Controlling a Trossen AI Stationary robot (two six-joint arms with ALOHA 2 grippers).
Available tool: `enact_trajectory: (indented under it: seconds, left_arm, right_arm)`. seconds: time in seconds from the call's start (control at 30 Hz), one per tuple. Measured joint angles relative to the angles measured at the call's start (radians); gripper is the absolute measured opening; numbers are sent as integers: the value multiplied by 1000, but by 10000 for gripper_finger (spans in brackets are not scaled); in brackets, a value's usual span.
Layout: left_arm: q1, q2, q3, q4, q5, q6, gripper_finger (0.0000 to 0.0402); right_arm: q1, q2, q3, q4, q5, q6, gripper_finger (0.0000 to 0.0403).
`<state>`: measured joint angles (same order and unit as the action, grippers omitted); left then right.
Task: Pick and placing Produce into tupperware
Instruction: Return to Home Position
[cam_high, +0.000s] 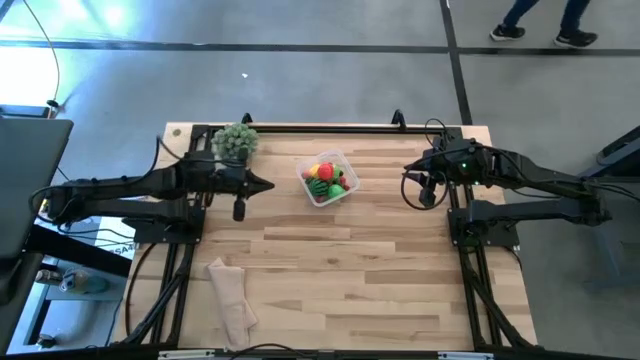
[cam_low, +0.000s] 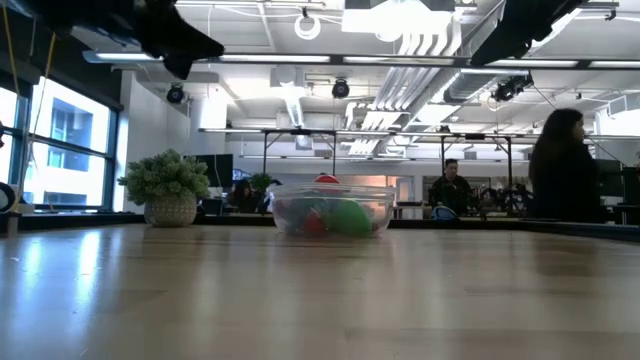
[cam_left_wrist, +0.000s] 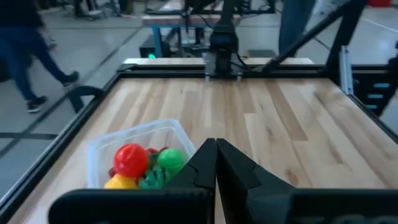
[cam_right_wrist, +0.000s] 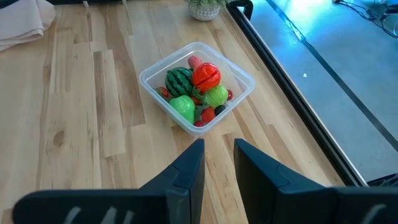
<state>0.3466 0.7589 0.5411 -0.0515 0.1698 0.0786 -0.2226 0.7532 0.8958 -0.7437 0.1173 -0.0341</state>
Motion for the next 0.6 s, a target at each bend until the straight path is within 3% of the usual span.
enact_trajectory:
  seconds: [0.3,0.6]
  left_arm:
    - [0,-173,-138,37,-49,-82,1]
    - [0,-356,-282,56,-51,-168,0]
  right_arm:
    - [0,0,0,0,-1,-1,76]
    - [0,0,0,16,1,-140,76]
